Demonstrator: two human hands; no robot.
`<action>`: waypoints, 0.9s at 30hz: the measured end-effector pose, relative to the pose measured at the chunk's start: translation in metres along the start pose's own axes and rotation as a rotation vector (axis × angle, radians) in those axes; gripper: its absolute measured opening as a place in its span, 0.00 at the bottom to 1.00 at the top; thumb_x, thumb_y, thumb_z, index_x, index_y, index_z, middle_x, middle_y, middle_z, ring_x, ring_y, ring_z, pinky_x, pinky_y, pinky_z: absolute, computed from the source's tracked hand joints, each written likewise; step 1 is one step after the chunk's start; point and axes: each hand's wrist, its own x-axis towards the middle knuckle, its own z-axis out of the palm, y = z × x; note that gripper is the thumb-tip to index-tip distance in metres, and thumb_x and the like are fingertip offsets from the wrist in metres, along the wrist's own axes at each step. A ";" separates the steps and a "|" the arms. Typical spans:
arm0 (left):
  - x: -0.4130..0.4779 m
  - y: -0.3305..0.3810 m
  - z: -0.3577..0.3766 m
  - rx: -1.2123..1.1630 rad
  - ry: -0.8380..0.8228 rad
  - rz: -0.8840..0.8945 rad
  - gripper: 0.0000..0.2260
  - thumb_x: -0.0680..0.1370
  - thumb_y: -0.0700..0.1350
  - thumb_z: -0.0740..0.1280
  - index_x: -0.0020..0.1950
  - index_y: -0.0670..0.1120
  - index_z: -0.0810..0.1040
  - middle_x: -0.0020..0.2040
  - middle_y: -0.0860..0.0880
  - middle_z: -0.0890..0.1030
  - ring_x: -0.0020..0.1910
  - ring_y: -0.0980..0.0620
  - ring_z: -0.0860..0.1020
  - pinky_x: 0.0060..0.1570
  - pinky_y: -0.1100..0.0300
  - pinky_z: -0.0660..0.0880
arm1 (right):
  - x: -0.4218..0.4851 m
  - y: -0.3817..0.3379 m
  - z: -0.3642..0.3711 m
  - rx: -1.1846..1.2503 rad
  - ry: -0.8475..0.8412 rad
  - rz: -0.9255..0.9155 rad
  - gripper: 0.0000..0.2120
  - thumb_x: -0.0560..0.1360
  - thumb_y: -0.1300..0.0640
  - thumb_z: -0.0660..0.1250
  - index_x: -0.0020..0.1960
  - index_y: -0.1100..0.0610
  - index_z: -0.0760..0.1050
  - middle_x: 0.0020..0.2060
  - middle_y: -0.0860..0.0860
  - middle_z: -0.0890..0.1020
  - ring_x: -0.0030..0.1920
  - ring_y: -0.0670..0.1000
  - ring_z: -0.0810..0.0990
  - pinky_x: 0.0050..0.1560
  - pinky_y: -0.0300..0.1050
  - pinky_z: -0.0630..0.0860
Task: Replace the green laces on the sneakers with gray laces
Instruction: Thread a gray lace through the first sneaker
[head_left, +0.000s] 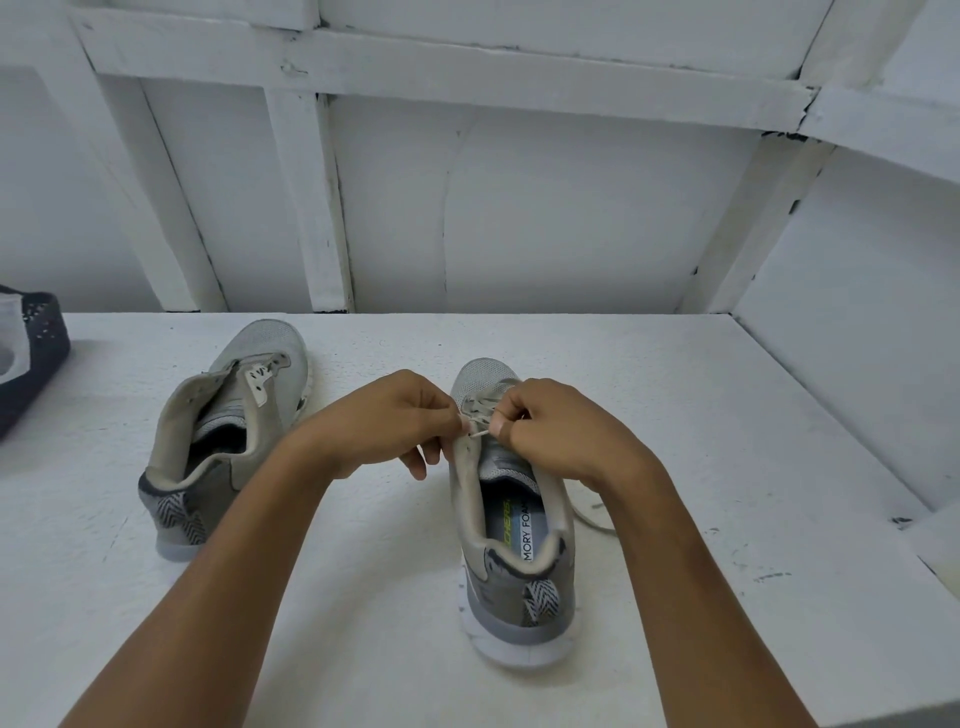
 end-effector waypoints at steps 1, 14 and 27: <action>-0.001 0.000 0.000 -0.001 0.003 -0.004 0.12 0.81 0.40 0.65 0.41 0.35 0.82 0.32 0.49 0.79 0.33 0.54 0.75 0.35 0.59 0.78 | 0.000 0.000 0.000 0.004 -0.004 -0.004 0.13 0.77 0.60 0.61 0.51 0.70 0.77 0.51 0.64 0.81 0.40 0.49 0.71 0.45 0.56 0.74; -0.005 0.005 0.003 0.078 0.070 -0.035 0.15 0.81 0.40 0.64 0.34 0.42 0.80 0.25 0.54 0.76 0.27 0.58 0.75 0.34 0.62 0.78 | -0.004 0.006 0.000 0.130 -0.009 -0.089 0.11 0.76 0.55 0.69 0.43 0.63 0.82 0.43 0.59 0.84 0.41 0.56 0.79 0.42 0.52 0.75; 0.001 0.007 0.006 0.048 0.028 -0.004 0.14 0.81 0.44 0.65 0.39 0.38 0.82 0.32 0.50 0.80 0.32 0.54 0.76 0.34 0.59 0.78 | -0.002 0.016 0.006 0.253 0.059 -0.057 0.09 0.74 0.53 0.73 0.39 0.56 0.82 0.40 0.50 0.84 0.46 0.52 0.82 0.52 0.53 0.78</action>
